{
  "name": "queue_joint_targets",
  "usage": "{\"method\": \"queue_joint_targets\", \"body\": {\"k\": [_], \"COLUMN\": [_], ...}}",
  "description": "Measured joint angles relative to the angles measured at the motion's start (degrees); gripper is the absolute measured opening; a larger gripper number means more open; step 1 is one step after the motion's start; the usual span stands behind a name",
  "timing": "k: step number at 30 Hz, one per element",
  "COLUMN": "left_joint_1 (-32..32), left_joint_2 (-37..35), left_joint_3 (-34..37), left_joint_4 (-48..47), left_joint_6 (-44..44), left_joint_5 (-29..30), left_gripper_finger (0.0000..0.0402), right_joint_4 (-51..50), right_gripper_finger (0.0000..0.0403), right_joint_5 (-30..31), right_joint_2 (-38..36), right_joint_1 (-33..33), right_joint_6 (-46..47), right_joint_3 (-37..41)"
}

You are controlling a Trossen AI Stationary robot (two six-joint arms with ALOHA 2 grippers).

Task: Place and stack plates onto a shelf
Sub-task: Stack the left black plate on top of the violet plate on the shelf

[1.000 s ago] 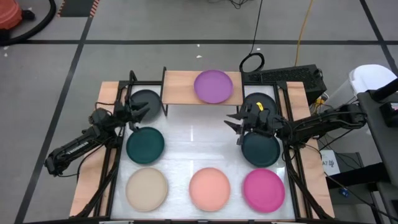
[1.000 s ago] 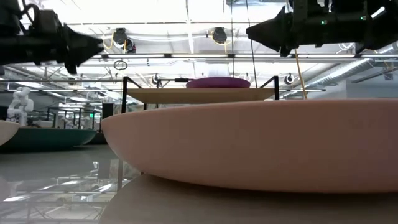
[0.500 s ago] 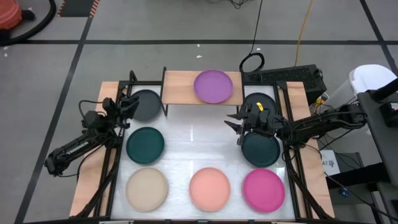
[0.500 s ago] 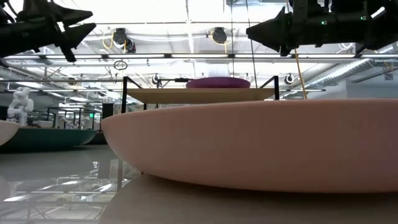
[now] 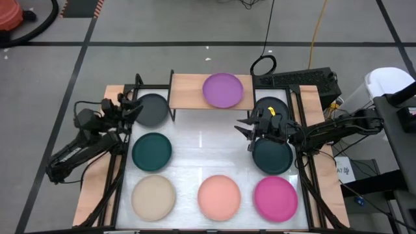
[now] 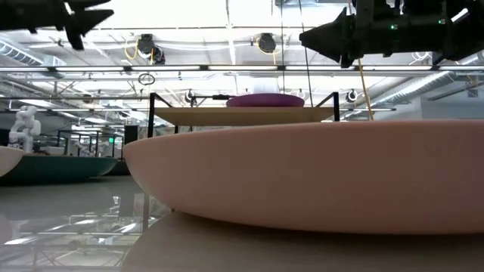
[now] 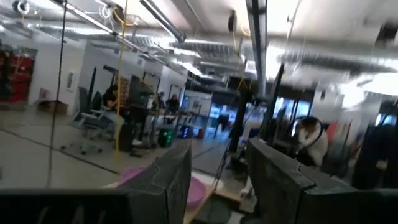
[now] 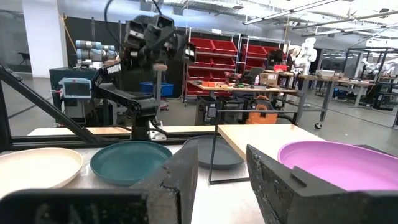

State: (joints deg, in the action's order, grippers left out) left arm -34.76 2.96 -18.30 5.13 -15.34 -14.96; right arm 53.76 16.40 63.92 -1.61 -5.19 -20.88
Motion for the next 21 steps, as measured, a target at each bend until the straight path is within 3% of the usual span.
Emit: {"method": "queue_joint_targets", "body": {"k": [6, 11, 21], "left_joint_1": [0.00, 0.00, -0.02], "left_joint_2": [2.40, 2.65, 2.69], "left_joint_3": [-4.68, -5.72, -5.82], "left_joint_4": [-0.96, -0.40, -4.36], "left_joint_6": [3.85, -3.85, -7.35], "left_joint_5": [-0.04, -0.09, 1.45], "left_gripper_finger": [0.0159, 0.0159, 0.0159], "right_joint_4": [0.15, 0.16, -0.43], "right_gripper_finger": [0.0121, 0.0121, 0.0121], "right_joint_5": [0.00, 0.00, 0.00], "right_joint_2": [0.00, 0.00, 0.02], "right_joint_1": [0.00, 0.00, 0.00], "right_joint_6": [0.02, 0.02, 0.02], "right_joint_3": [0.00, 0.00, 0.00]}}
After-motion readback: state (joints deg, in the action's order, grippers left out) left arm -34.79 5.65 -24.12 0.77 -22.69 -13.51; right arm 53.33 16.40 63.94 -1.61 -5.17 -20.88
